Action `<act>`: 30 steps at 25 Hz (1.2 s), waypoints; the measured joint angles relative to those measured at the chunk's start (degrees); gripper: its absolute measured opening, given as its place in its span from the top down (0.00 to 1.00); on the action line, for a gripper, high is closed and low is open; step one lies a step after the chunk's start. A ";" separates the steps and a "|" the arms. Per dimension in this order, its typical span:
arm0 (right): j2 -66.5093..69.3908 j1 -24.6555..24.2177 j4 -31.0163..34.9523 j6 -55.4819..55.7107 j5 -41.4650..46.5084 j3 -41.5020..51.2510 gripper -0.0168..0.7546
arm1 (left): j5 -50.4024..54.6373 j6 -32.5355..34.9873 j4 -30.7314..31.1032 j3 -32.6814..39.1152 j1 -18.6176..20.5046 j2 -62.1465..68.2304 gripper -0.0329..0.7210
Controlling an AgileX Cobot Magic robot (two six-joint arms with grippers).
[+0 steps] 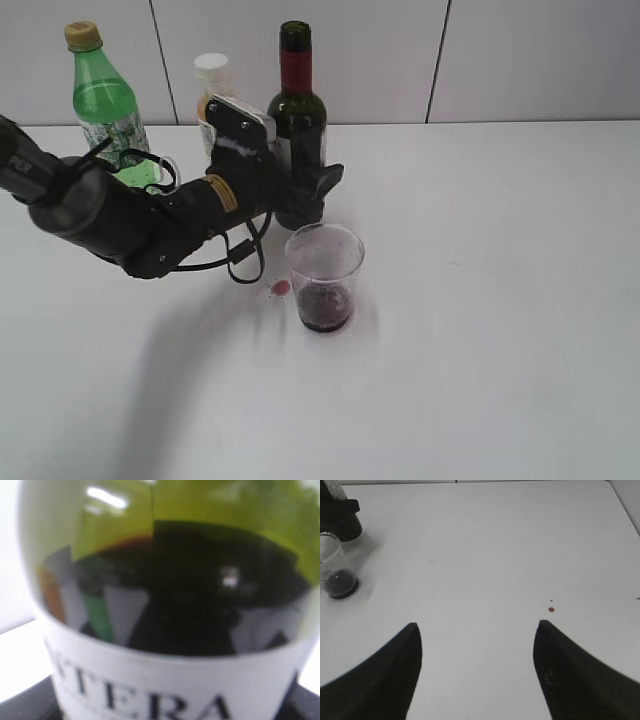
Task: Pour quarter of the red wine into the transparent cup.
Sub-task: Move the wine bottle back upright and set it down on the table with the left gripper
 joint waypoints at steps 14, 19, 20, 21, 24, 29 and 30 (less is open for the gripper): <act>0.00 0.00 0.00 0.00 -0.04 0.00 0.25 | -5.49 -0.16 -2.81 -1.69 -0.26 5.29 0.22; 0.00 0.00 0.00 0.00 0.01 0.00 0.25 | -5.87 -0.16 -2.98 -1.69 -0.26 5.84 0.22; 0.00 0.00 0.00 0.00 0.01 0.00 0.25 | -5.92 -0.16 -2.98 -1.69 -0.26 5.84 0.22; 0.00 0.00 0.00 0.00 0.01 0.00 0.25 | -5.92 -0.16 -2.98 -1.69 -0.20 5.84 0.22; 0.00 0.00 0.00 0.00 0.01 0.00 0.25 | -5.87 -0.16 -3.04 -1.69 0.08 5.84 0.22; 0.00 0.00 0.00 0.00 0.01 0.00 0.25 | -5.87 -0.16 -3.08 -1.69 0.58 5.84 0.22; 0.00 0.00 0.00 0.00 0.01 0.00 0.25 | -5.87 -0.15 -3.08 -1.69 0.64 5.84 0.22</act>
